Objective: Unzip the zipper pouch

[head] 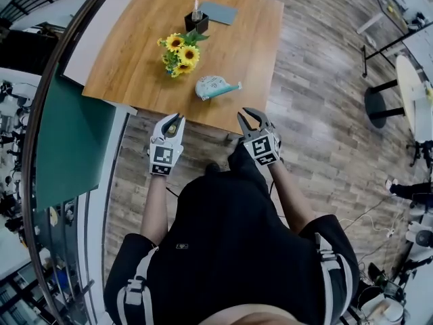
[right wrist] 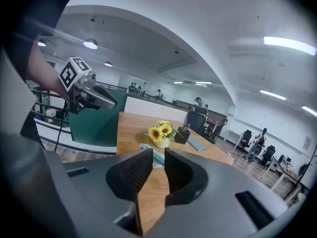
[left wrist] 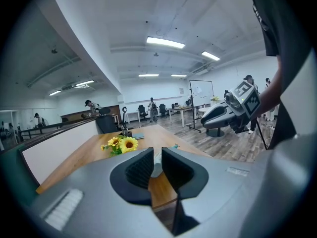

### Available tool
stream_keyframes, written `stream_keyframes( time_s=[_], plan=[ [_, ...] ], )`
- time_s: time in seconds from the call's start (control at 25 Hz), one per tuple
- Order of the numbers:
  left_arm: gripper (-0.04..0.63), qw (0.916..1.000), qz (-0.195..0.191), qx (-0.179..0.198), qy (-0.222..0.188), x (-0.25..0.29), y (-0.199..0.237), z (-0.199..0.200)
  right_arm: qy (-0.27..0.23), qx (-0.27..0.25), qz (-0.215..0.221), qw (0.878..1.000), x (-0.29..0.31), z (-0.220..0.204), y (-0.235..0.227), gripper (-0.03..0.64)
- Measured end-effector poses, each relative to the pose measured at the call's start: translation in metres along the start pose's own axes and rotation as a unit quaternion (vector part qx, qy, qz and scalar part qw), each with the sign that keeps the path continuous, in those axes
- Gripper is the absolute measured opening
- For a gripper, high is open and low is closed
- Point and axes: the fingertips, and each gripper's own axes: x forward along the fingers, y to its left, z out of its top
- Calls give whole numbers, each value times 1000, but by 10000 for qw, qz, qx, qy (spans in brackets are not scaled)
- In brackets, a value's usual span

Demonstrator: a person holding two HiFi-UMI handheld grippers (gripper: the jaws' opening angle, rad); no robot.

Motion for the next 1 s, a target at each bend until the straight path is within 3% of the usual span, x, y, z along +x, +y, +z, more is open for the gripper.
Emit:
stream_keyframes(
  time_s=[0.56, 1.0],
  plan=[
    [142, 9995, -49, -18, 319, 16, 12, -10, 38, 59, 140, 9999, 14, -4, -8, 189],
    [156, 9978, -195, 80, 627, 45, 12, -26, 192, 146, 277, 9993, 33, -15, -17, 202]
  ],
)
